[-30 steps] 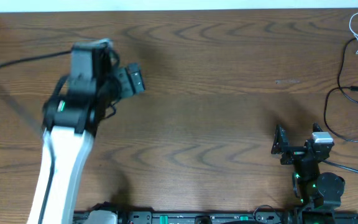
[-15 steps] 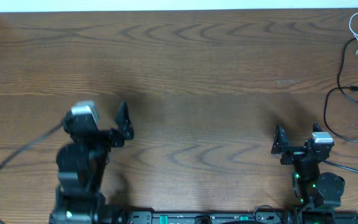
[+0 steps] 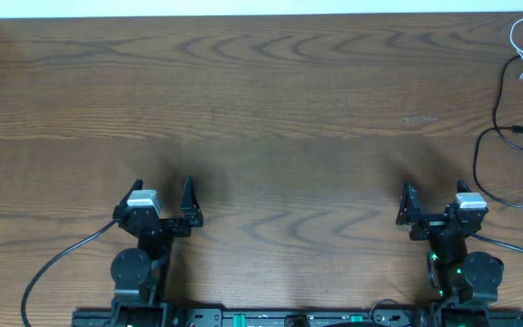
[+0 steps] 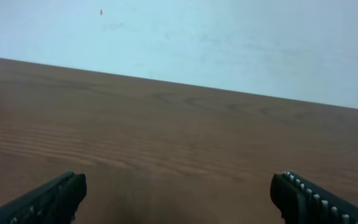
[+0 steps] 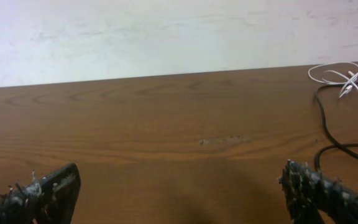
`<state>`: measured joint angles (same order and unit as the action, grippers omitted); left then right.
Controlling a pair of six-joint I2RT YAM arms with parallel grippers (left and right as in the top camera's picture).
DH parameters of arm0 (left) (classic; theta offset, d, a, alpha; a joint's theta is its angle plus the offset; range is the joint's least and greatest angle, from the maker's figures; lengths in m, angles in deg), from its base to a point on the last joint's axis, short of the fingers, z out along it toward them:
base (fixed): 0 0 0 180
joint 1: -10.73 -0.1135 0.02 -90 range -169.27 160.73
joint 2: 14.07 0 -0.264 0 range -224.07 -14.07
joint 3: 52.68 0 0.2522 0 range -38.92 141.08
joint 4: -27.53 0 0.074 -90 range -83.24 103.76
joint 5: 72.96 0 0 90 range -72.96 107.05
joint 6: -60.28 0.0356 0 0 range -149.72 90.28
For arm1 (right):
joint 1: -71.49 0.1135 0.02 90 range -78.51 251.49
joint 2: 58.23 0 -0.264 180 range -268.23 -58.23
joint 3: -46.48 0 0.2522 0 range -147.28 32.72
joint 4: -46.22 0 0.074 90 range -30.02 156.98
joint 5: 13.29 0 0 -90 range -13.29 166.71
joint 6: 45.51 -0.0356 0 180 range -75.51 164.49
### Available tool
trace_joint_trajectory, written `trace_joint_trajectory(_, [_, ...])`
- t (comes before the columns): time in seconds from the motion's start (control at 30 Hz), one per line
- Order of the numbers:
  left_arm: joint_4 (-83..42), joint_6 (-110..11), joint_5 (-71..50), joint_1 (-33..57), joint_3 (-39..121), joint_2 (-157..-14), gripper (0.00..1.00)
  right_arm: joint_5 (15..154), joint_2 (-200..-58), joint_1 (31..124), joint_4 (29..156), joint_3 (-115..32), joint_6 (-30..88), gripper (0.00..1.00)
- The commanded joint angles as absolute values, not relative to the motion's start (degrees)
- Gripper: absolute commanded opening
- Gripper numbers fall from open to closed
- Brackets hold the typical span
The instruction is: Untangle cables
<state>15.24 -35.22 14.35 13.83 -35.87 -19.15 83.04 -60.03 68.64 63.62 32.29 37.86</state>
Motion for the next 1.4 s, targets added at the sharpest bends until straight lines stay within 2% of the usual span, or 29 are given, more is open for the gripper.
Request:
trace_joint_trajectory(0.0, [15.6,-33.2,15.2,13.5,-38.0,-16.2,0.99,82.6,-59.9,69.0,63.9,32.4,37.3,0.99])
trace_joint_trajectory(0.17, [9.6,-31.2,15.6,13.5,-38.7,-14.1,0.99,82.6,-59.9,69.0,63.9,32.4,37.2,0.99])
trace_joint_trajectory(1.37, [9.7,-31.2,15.6,13.5,-38.7,-14.4,0.99,82.6,-59.9,69.0,63.9,32.4,37.2,0.99])
